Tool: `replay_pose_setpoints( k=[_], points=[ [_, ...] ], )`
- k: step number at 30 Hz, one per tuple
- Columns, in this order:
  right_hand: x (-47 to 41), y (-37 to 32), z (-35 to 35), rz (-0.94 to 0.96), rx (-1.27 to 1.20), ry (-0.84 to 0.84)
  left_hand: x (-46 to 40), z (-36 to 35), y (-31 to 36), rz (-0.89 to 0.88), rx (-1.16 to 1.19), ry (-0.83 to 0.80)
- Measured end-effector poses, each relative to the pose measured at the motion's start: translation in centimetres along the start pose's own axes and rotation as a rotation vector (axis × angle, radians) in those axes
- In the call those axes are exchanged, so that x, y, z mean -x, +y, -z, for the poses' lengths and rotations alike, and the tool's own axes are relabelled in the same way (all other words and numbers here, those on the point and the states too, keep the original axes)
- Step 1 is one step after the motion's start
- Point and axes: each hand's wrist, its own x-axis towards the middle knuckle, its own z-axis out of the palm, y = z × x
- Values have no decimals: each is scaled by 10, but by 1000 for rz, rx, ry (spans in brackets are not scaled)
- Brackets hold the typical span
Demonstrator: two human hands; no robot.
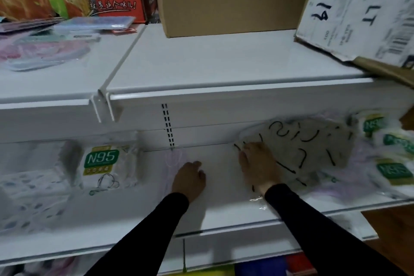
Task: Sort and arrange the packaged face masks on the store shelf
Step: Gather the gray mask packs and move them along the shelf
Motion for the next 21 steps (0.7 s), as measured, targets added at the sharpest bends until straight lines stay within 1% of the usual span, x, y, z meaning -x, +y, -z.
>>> replay_pose_setpoints(
  k=[2,4,5,7,9,11,13,15,16,18,21],
  points=[
    [2,31,22,14,105,12,-6,-18,38,56,174,-87],
    [10,55,36,18,193,-60,-9,-36,70,155,339,-176],
    [16,63,40,34,229,-106,-11,-45,83,195,426,-195],
    [24,71,41,129,265,-149,-13,-57,99,225,547,-156],
    [28,65,42,187,186,-208,-22,-70,102,218,605,-97],
    [27,61,47,197,100,-233,-26,-69,104,212,651,-32],
    [23,63,52,196,82,-182,-30,-64,102,215,666,-14],
    [14,75,50,137,129,-104,-33,-61,96,246,693,-3],
    [11,79,49,107,154,-143,-31,-57,94,268,711,15],
    [7,88,39,112,199,-240,-23,-47,92,291,721,49],
    [13,83,42,240,181,-262,-15,-33,93,318,835,68]
  ],
)
